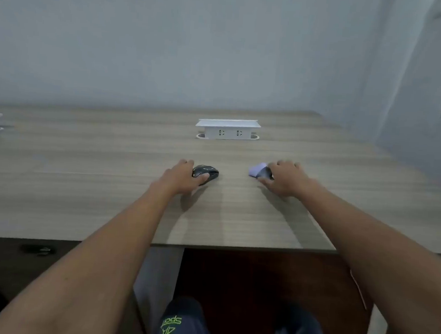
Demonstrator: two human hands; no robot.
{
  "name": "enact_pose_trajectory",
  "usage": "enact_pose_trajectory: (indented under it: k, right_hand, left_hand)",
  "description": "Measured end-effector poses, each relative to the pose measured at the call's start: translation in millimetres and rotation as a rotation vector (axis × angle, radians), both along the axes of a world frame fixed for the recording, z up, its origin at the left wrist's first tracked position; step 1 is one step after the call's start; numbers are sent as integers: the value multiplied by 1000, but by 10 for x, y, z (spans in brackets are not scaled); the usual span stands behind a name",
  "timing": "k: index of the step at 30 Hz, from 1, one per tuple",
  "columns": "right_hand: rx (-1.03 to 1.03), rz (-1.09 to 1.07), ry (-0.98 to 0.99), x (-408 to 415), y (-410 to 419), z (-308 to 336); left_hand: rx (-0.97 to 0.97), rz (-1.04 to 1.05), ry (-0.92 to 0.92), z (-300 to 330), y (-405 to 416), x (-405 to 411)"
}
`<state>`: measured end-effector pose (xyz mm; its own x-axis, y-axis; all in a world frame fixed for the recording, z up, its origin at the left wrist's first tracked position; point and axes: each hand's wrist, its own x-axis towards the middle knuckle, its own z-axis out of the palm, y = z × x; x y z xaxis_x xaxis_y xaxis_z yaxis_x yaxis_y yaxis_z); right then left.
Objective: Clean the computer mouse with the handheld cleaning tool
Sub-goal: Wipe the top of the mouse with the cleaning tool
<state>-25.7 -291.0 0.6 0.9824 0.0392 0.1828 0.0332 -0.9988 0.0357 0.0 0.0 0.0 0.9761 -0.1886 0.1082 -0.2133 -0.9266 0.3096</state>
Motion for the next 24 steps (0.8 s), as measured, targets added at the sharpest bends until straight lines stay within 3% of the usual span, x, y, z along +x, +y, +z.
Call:
enact_pose_trajectory:
  k: [6, 14, 24]
  right_hand:
    - [7, 42, -75, 27, 3, -123]
    - [217, 107, -75, 177, -26, -52]
    - [563, 147, -171, 367, 89, 253]
  left_hand:
    - [-10, 0, -61, -133, 30, 23]
    - [-83, -11, -107, -222, 21, 173]
    - [-173, -90, -36, -141, 40, 316]
